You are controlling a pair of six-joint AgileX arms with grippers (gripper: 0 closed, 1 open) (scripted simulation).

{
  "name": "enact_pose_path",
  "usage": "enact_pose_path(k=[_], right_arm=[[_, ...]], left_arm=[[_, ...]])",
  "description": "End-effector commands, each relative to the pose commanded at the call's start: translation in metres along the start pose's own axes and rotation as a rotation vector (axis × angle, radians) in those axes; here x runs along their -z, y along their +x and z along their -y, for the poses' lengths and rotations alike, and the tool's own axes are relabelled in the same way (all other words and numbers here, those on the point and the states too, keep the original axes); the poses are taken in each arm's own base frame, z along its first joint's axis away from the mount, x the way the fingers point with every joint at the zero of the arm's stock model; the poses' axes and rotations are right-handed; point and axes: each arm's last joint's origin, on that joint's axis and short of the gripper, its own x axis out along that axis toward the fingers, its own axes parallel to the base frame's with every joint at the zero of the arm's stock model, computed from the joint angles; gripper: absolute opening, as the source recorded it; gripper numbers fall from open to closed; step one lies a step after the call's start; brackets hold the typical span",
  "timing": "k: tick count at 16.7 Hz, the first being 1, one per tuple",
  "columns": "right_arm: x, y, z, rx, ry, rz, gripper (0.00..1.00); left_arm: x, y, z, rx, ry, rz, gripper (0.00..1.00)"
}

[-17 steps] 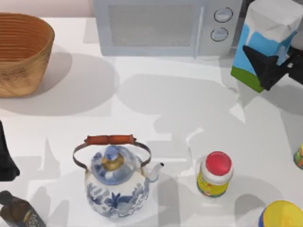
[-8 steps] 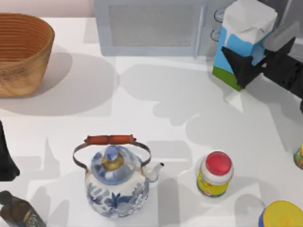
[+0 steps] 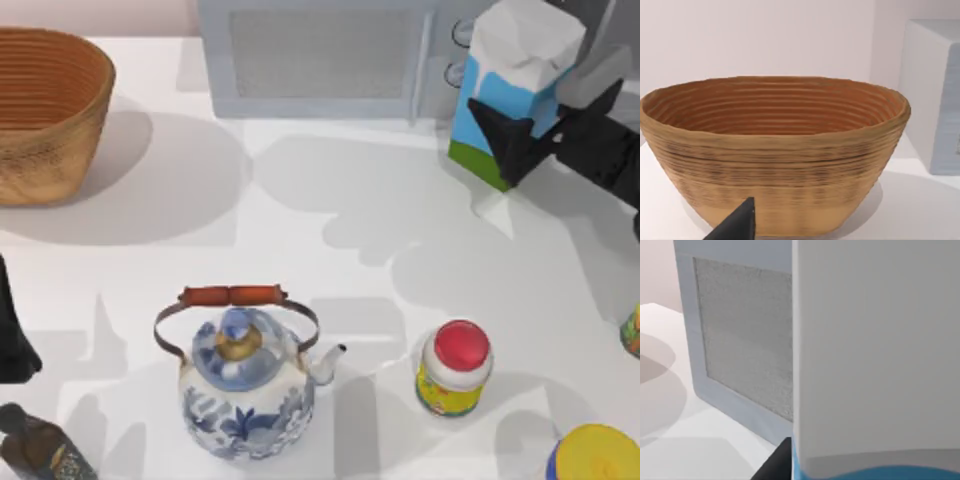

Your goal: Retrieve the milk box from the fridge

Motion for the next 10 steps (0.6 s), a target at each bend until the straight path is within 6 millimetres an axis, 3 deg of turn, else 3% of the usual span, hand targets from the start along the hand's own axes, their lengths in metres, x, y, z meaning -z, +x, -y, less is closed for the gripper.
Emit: enact_pose_path(k=[7, 10], right_arm=[[0.0, 0.0, 0.0, 0.0, 0.0, 0.0, 0.98], [0.0, 0.0, 0.0, 0.0, 0.0, 0.0, 1.0]], left_arm=[[0.0, 0.0, 0.0, 0.0, 0.0, 0.0, 1.0], [0.0, 0.0, 0.0, 0.0, 0.0, 0.0, 1.0]])
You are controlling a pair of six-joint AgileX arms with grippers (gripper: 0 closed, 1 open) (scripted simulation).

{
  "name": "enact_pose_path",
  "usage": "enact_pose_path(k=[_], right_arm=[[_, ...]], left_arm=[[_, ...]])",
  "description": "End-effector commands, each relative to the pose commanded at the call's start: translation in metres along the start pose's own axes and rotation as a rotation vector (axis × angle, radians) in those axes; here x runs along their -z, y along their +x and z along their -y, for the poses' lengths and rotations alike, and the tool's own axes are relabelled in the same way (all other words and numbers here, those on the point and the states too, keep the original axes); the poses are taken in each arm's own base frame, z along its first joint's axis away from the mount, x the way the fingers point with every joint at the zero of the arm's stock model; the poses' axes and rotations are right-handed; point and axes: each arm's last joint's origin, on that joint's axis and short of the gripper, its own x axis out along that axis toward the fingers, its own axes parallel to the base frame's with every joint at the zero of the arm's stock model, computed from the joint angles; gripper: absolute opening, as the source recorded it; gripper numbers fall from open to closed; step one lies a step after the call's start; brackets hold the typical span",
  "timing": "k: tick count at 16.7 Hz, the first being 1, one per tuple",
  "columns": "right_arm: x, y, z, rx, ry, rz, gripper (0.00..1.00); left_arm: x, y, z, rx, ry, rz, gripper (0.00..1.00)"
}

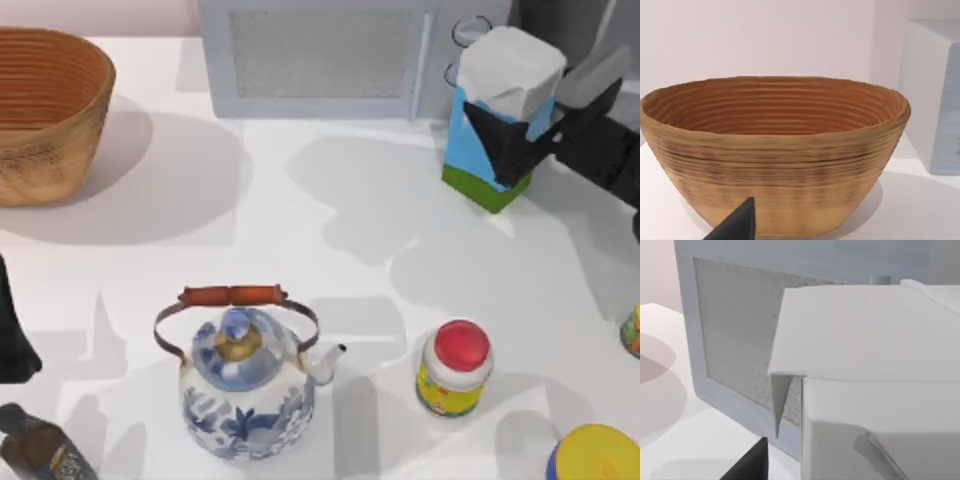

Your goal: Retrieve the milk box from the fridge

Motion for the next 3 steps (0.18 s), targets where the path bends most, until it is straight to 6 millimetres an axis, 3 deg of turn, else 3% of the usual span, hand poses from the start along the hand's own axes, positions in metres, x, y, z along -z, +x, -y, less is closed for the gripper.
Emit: enact_pose_path(k=[3], right_arm=[[0.0, 0.0, 0.0, 0.0, 0.0, 0.0, 1.0]], left_arm=[[0.0, 0.0, 0.0, 0.0, 0.0, 0.0, 1.0]])
